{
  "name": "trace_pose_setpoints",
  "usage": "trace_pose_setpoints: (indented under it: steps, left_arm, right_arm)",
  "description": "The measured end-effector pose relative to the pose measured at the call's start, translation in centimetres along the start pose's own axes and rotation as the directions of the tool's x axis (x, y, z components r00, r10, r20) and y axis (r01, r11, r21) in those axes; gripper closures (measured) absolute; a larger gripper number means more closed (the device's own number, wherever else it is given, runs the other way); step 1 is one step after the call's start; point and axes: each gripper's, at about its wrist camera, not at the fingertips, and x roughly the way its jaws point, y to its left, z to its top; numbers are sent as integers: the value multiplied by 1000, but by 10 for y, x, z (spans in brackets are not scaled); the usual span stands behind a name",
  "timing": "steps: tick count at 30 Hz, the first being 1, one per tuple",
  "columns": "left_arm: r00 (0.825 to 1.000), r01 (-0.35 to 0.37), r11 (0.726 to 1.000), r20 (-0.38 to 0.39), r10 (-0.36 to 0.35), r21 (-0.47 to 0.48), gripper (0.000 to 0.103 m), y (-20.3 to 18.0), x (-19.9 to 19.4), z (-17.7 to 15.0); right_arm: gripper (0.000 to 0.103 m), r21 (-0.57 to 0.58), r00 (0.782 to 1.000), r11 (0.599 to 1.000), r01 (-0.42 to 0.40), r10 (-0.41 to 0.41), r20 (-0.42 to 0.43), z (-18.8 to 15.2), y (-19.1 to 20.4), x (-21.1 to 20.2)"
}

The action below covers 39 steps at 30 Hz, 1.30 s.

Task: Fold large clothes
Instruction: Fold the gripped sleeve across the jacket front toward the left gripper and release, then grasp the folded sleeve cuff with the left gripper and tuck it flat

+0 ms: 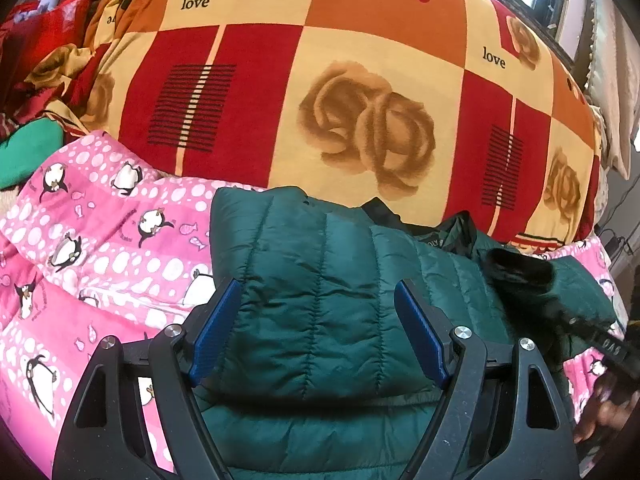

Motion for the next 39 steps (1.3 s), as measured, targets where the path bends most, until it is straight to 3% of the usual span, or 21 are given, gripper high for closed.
trace_pose_setpoints:
  steps: [8,10,12,14,15,25,33,39]
  left_arm:
    - [999,31,999,-14,-31,-15,23,1,3,0]
    - [999,48,999,-16,-48,-24,23,1,2,0]
    - [997,72,997,-14,-72,-34,23,2,2,0]
    - [995,100,994,-22,-101,-50,23,1,2,0]
    - [993,113,992,-27,-115,-56,23,0,2,0]
    - [972,221,975,-76,-223,-33,21,-42,-4,-9]
    - [948,255,964,-178,-266,-79,21,-103,36,-12]
    - [966,144,989,-218,-136,23,21,-140,62,-22]
  right_arm:
    - [87,-1,988,994,-111,110,-107,-25,39,52]
    - [87,-18,986,996,-91,87,-139,-30,45,60]
    - [77,-55,990,996,-67,60,-126,-31,51,58]
    - [36,-76,990,994,-74,64,-125,-31,55,52]
    - [30,-82,990,994,-74,63,-126,-31,58,49]
    - [29,-116,993,993,3,-17,-114,-27,43,1]
    - [29,-112,994,992,61,-71,-86,-34,8,-51]
    - [29,-79,995,994,73,-78,-68,-41,-15,-78]
